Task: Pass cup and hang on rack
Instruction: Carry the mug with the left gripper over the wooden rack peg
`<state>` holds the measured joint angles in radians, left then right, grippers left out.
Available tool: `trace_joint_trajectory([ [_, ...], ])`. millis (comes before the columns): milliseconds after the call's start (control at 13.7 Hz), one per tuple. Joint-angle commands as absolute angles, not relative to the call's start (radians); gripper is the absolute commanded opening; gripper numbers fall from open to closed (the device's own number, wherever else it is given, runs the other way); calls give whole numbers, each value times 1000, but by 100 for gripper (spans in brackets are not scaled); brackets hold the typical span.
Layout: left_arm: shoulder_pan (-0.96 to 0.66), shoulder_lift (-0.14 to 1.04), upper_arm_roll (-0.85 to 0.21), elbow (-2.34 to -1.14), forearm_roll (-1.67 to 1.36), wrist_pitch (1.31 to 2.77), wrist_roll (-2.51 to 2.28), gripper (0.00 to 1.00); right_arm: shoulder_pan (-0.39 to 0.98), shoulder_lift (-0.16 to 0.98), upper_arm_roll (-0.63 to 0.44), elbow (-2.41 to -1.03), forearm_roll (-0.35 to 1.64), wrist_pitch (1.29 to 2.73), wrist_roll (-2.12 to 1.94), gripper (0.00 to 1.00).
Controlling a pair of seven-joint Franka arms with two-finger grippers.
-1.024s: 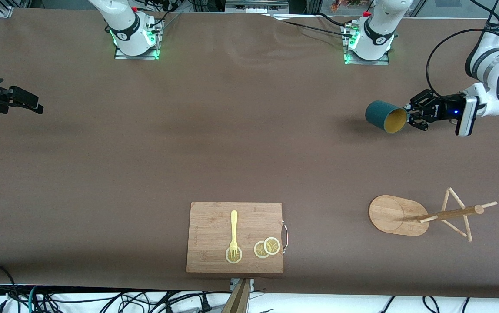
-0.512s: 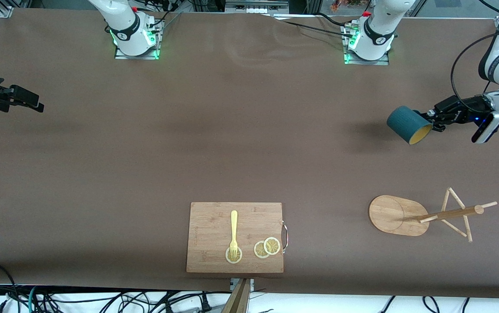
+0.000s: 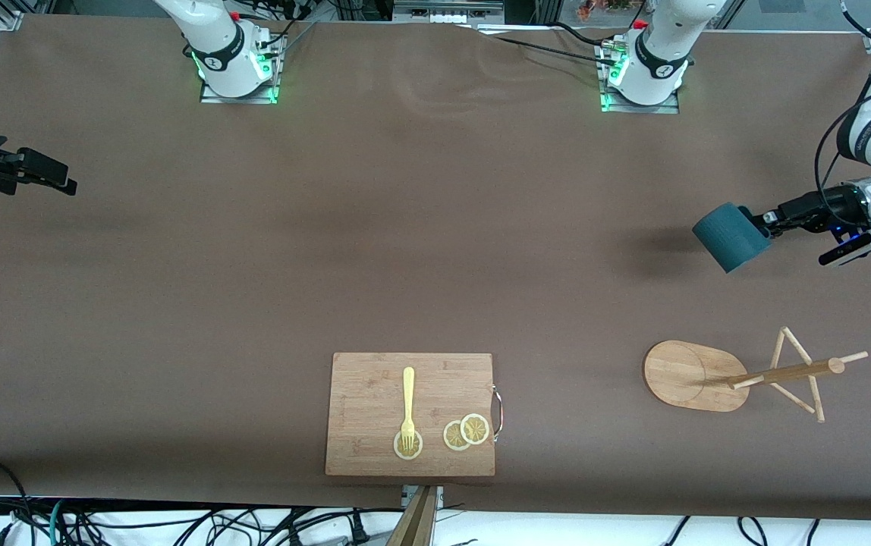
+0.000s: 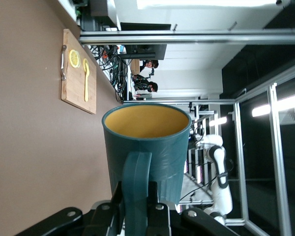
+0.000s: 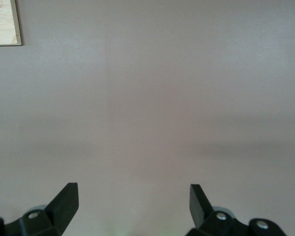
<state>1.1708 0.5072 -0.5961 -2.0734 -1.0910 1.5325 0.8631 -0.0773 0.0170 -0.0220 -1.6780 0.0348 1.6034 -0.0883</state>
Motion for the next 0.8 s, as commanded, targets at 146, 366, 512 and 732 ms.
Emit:
trace_joint_trajectory([
  [146, 1155, 613, -611, -1933, -1095, 1517, 700, 0, -87, 18, -18, -1661, 51, 1585, -98, 100],
  [366, 1151, 614, -612, -1902, -1103, 1517, 626, 0, -87, 18, -18, -1661, 51, 1583, -98, 100],
  [512, 1137, 629, -611, -1873, -1117, 1517, 583, 0, -87, 18, -18, -1661, 51, 1585, -98, 100],
  [732, 1120, 669, -611, -1818, -1124, 1517, 551, 0, -87, 20, -18, -1661, 51, 1585, -98, 100],
])
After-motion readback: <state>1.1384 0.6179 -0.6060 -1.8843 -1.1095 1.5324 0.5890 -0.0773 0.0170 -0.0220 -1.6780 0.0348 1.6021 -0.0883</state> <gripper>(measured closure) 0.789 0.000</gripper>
